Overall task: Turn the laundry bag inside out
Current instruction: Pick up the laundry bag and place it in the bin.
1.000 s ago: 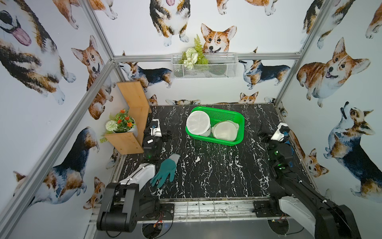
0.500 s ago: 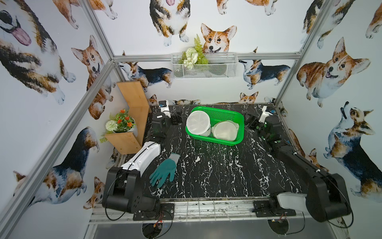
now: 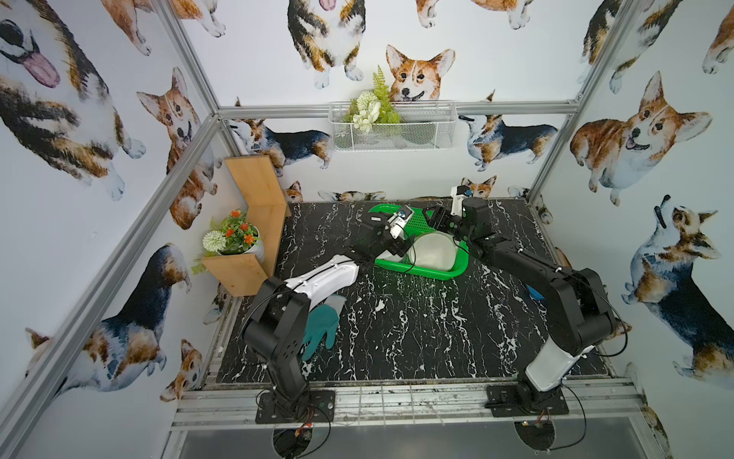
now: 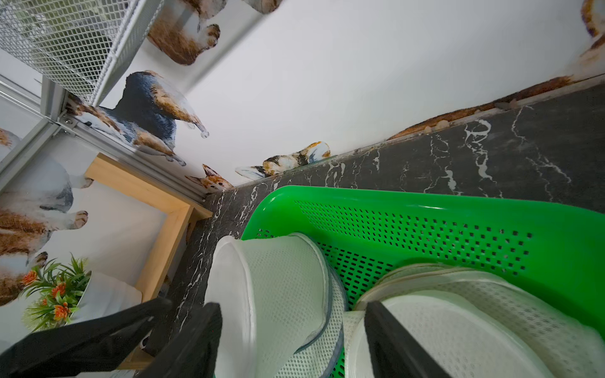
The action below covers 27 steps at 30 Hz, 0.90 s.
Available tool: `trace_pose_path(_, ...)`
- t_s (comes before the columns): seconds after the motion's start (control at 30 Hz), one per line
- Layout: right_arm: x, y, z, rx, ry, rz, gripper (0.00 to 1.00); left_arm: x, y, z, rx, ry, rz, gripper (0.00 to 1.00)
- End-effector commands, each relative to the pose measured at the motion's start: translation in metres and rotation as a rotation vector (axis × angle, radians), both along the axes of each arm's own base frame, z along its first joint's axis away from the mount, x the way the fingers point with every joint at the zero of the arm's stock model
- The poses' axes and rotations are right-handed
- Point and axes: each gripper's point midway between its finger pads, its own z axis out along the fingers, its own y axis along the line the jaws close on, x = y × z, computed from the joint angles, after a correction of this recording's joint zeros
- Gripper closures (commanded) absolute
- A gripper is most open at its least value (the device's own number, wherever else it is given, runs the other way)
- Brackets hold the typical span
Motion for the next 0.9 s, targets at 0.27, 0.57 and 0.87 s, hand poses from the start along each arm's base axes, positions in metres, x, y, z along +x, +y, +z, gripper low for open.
trace_pose_path(0.27,-0.016,-0.066,0.009,0.003,-0.005,-0.194,0.25,0.027,0.013,-0.042,0.333,-0.018,0.189,0.01)
trace_pose_path(0.57,-0.025,-0.095,0.018,-0.009,-0.042,-0.275,0.26,0.031,0.021,-0.064,0.389,0.003,0.223,0.39)
trace_pose_path(0.87,-0.023,-0.097,0.035,-0.026,-0.089,-0.274,0.28,0.045,0.028,-0.028,0.366,-0.067,0.263,1.0)
